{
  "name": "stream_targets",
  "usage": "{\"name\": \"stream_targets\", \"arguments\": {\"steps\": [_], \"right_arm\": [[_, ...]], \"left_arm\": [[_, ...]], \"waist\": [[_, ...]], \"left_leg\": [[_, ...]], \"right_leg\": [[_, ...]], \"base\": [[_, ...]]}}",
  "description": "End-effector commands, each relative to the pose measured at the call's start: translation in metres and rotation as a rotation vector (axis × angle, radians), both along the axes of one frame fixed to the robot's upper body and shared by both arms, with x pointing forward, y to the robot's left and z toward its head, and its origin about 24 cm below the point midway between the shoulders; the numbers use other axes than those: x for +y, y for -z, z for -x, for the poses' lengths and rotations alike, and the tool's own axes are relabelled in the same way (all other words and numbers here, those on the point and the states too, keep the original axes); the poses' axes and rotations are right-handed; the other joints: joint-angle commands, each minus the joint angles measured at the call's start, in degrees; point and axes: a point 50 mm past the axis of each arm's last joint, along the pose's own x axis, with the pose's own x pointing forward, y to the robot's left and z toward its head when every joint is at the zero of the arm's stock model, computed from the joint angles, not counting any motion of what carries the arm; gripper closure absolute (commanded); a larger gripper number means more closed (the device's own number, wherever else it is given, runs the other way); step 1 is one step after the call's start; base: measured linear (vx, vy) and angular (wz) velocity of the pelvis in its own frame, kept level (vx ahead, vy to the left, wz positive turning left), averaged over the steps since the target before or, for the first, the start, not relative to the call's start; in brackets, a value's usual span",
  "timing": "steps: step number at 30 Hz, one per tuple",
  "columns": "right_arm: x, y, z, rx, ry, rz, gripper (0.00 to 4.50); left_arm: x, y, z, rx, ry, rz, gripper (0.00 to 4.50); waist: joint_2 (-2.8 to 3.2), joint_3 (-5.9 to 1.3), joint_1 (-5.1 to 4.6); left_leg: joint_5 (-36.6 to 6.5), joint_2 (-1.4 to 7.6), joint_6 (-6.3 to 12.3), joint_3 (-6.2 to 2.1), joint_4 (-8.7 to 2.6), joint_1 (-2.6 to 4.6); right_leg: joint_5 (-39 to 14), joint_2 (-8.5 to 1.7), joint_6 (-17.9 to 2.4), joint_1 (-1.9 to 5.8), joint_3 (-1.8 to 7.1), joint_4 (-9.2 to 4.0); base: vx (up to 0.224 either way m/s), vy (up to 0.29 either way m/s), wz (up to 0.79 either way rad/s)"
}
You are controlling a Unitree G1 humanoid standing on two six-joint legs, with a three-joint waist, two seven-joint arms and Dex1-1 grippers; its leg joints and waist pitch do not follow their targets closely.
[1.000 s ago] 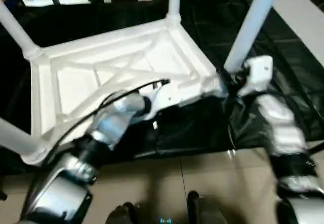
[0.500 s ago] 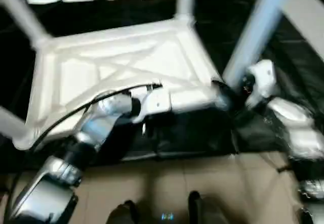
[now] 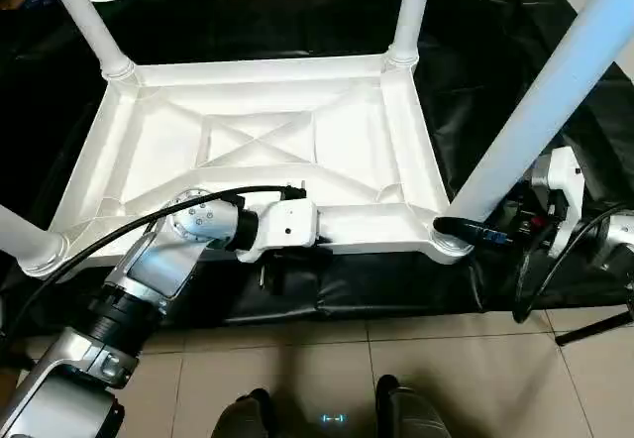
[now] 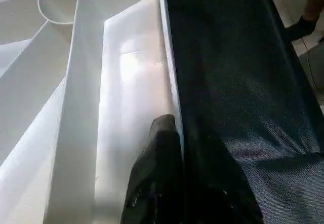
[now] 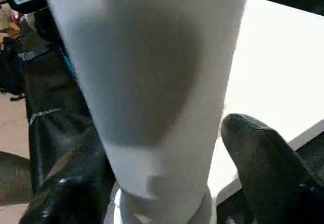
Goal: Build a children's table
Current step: Rotate leg to tighten
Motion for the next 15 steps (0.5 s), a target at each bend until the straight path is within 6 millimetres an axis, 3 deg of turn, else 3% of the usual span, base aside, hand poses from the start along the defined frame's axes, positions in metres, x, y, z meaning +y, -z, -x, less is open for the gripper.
{"name": "stream_targets", "arguments": {"steps": [1, 3, 10, 15], "right_arm": [[-0.004, -0.008, -0.001, -0.028, 0.021, -0.033, 1.43], [-0.004, -0.008, -0.002, -0.031, 0.029, -0.04, 1.76], [-0.008, -0.005, -0.006, -0.037, 0.122, -0.035, 2.25], [-0.008, 0.015, -0.017, 0.005, 0.342, -0.024, 2.52]], "left_arm": [[-0.003, 0.012, 0.01, 0.058, 0.056, 0.014, 4.5], [-0.003, 0.012, 0.01, 0.057, 0.056, 0.013, 4.5], [-0.002, 0.014, 0.01, 0.05, 0.049, 0.004, 4.5], [-0.006, 0.016, 0.007, 0.035, 0.021, -0.004, 4.5]], "waist": [[-1.8, -4.55, -0.06], [-1.9, -4.58, -0.07], [-1.97, -4.55, -0.33], [-1.75, -4.52, -0.94]], "left_leg": [[-7.3, 0.16, 9.38, 0.55, -2.6, 0.76], [-6.6, 0.12, 9.73, 0.55, -2.54, 0.69], [-8.1, 0.08, 8.83, 0.46, -2.58, 0.6], [-9.5, -0.14, 7.06, 0.33, -2.69, 0.51]], "right_leg": [[-10.7, -0.64, -14.8, 4.18, 0.59, -2.29], [-9.9, -0.59, -15.0, 4.23, 0.56, -2.21], [-13.3, -0.68, -14.1, 4.17, 0.57, -2.49], [-16.5, -0.66, -12.7, 4.03, 0.58, -2.82]], "base": [[0.0, 0.0, 0.0], [0.0, 0.0, 0.0], [0.0, 0.0, 0.0], [0.0, 0.0, 0.0]]}}
